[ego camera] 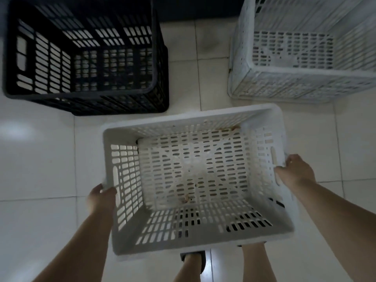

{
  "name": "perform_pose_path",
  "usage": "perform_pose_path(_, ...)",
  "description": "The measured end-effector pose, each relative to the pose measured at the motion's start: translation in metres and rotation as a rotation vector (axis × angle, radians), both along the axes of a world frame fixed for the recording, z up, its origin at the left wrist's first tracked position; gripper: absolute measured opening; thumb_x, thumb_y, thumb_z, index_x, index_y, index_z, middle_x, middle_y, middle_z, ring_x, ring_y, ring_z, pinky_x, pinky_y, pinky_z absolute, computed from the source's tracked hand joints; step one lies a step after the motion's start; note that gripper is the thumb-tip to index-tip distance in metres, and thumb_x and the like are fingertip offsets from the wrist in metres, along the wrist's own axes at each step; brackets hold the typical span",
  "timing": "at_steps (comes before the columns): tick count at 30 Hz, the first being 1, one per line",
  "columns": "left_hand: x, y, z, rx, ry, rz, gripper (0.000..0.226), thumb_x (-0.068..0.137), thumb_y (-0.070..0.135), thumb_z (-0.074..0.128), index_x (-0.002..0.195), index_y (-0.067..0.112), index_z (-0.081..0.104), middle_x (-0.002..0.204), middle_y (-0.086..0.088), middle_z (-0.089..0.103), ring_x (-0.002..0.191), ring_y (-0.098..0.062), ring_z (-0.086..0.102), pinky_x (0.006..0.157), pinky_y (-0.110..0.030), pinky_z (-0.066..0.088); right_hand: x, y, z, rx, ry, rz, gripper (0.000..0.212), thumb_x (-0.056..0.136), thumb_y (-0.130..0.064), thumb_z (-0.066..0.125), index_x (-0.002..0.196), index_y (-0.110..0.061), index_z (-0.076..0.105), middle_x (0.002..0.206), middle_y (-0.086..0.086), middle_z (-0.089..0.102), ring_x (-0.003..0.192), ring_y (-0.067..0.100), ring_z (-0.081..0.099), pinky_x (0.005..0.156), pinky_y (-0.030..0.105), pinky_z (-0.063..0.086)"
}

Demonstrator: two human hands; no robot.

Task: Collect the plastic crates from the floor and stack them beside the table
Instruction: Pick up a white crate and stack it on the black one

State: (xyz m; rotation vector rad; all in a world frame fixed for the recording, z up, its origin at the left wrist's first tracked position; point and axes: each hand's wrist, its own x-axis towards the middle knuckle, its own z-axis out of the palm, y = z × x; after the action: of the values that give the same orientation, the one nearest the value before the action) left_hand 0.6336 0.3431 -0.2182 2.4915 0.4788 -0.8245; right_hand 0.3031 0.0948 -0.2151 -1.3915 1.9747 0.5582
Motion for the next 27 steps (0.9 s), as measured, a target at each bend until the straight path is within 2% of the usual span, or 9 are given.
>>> perform_pose_path(3, -0.006, 0.009, 0.037, 0.014, 0.059, 0.033, 0.042, 0.09, 0.001, 0.054, 0.132, 0.0, 0.052, 0.072, -0.014, 0.054, 0.057, -0.026, 0.045, 0.057, -0.025, 0.037, -0.01, 0.003, 0.042, 0.024, -0.004, 0.04, 0.046, 0.089, -0.014, 0.055, 0.131, 0.0, 0.043, 0.119, 0.02, 0.059, 0.091, 0.03, 0.055, 0.068, 0.028, 0.035)
perform_pose_path(5, -0.008, 0.01, 0.071, 0.018, 0.125, 0.002, 0.04, 0.09, 0.004, 0.054, 0.129, -0.001, 0.054, 0.097, -0.025, 0.062, 0.088, -0.043, 0.059, 0.074, -0.039, 0.048, -0.018, 0.005, 0.078, 0.05, -0.019, 0.051, 0.042, 0.089, -0.014, 0.055, 0.128, 0.0, 0.045, 0.113, 0.018, 0.059, 0.086, 0.027, 0.049, 0.069, 0.028, 0.035)
perform_pose_path(7, -0.01, 0.009, 0.11, 0.032, 0.144, -0.02, 0.041, 0.089, 0.003, 0.054, 0.13, -0.003, 0.054, 0.118, -0.027, 0.06, 0.106, -0.039, 0.059, 0.08, -0.039, 0.041, -0.027, 0.005, 0.122, 0.058, -0.031, 0.037, 0.042, 0.09, -0.013, 0.054, 0.128, 0.0, 0.046, 0.118, 0.02, 0.06, 0.084, 0.025, 0.046, 0.07, 0.028, 0.036)
perform_pose_path(10, -0.011, -0.001, 0.173, 0.043, 0.134, -0.084, 0.044, 0.086, 0.005, 0.056, 0.129, -0.001, 0.056, 0.12, -0.031, 0.059, 0.102, -0.037, 0.059, 0.082, -0.041, 0.043, -0.041, 0.008, 0.189, 0.048, -0.056, -0.008, 0.046, 0.091, -0.011, 0.052, 0.135, -0.002, 0.042, 0.124, 0.02, 0.059, 0.087, 0.029, 0.052, 0.071, 0.026, 0.037)
perform_pose_path(14, -0.021, -0.03, 0.253, 0.025, 0.09, -0.197, 0.039, 0.086, 0.009, 0.058, 0.124, -0.001, 0.059, 0.092, -0.018, 0.053, 0.086, -0.028, 0.049, 0.077, -0.036, 0.038, -0.072, 0.006, 0.264, 0.068, -0.062, -0.076, 0.053, 0.092, -0.019, 0.049, 0.141, -0.002, 0.036, 0.133, 0.019, 0.053, 0.113, 0.033, 0.055, 0.073, 0.026, 0.036)
perform_pose_path(17, -0.04, -0.058, 0.308, 0.027, 0.079, -0.263, 0.015, 0.089, 0.01, 0.054, 0.086, -0.004, 0.059, 0.072, -0.016, 0.047, 0.085, -0.028, 0.047, 0.076, -0.036, 0.037, -0.101, 0.015, 0.317, 0.056, -0.079, -0.171, 0.053, 0.092, -0.022, 0.051, 0.139, -0.001, 0.037, 0.135, 0.02, 0.051, 0.12, 0.034, 0.053, 0.075, 0.026, 0.036)
perform_pose_path(19, -0.055, -0.079, 0.337, 0.054, 0.075, -0.302, 0.029, 0.09, 0.01, 0.053, 0.063, 0.0, 0.046, 0.065, -0.012, 0.041, 0.086, -0.03, 0.047, 0.076, -0.036, 0.037, -0.124, 0.021, 0.347, 0.024, -0.092, -0.241, 0.053, 0.09, -0.026, 0.055, 0.134, 0.001, 0.043, 0.13, 0.021, 0.055, 0.116, 0.034, 0.056, 0.077, 0.027, 0.04)
perform_pose_path(25, -0.117, -0.152, 0.417, 0.047, 0.023, -0.482, 0.035, 0.085, 0.022, 0.057, 0.106, -0.006, 0.054, 0.109, -0.021, 0.059, 0.104, -0.036, 0.056, 0.098, -0.041, 0.046, -0.196, 0.012, 0.426, -0.007, -0.17, -0.422, 0.06, 0.086, -0.033, 0.064, 0.13, 0.004, 0.049, 0.128, 0.02, 0.058, 0.114, 0.033, 0.059, 0.078, 0.029, 0.043)
perform_pose_path(27, -0.146, -0.179, 0.446, 0.001, 0.019, -0.53, 0.03, 0.087, 0.018, 0.057, 0.106, -0.006, 0.054, 0.096, -0.017, 0.055, 0.097, -0.035, 0.055, 0.094, -0.039, 0.046, -0.219, 0.003, 0.447, -0.029, -0.196, -0.467, 0.057, 0.087, -0.032, 0.065, 0.128, 0.005, 0.052, 0.129, 0.021, 0.058, 0.116, 0.035, 0.058, 0.085, 0.033, 0.046)
